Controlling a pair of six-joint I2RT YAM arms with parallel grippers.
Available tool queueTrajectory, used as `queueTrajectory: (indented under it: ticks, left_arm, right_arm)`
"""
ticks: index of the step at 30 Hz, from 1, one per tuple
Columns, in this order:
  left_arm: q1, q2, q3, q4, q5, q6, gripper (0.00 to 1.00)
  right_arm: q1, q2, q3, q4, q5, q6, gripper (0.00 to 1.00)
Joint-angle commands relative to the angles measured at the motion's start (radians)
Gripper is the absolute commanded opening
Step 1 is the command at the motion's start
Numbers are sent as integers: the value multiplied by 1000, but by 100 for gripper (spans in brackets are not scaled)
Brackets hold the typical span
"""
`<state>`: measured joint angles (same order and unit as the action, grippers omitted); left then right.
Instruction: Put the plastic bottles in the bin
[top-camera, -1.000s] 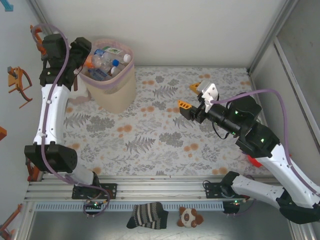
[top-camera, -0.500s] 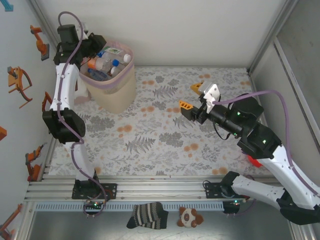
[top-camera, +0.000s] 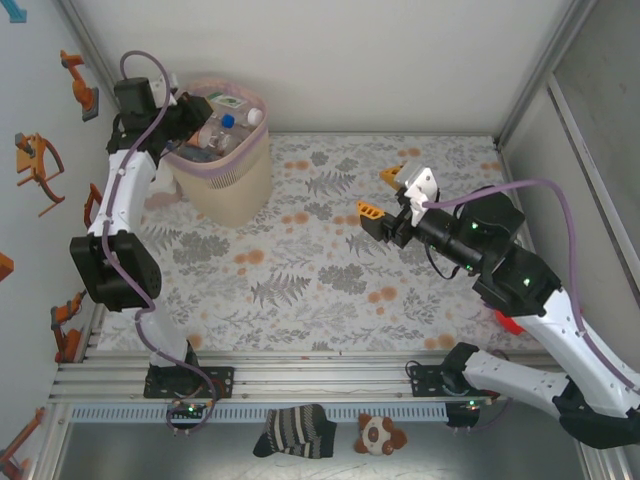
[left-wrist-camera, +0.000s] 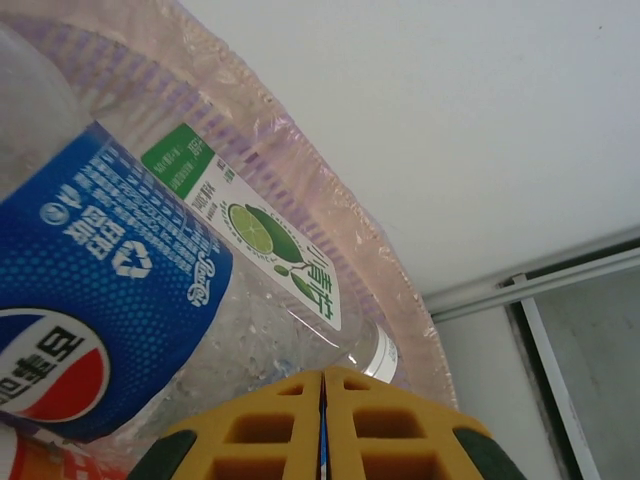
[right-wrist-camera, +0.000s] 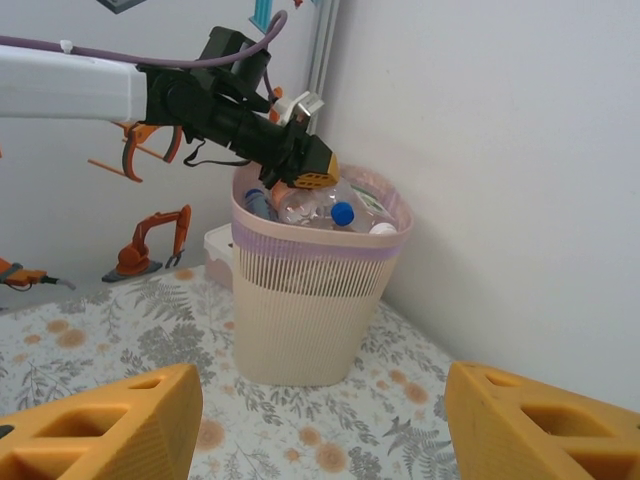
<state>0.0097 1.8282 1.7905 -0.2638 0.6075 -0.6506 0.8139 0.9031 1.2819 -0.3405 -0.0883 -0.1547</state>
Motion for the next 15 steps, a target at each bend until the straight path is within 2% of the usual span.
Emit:
queueTrajectory:
  ticks: [1, 8, 15]
  left_arm:
    - [20, -15, 2, -24, 12, 7, 8]
    - [20, -89, 32, 56, 42, -39, 12]
    - [20, -257, -67, 76, -4, 7, 17]
  right_arm:
    - [2, 2, 20, 15, -4, -4, 64]
    - [1, -2, 20, 12, 8, -5, 64]
    - [1, 17, 13, -4, 87, -15, 65]
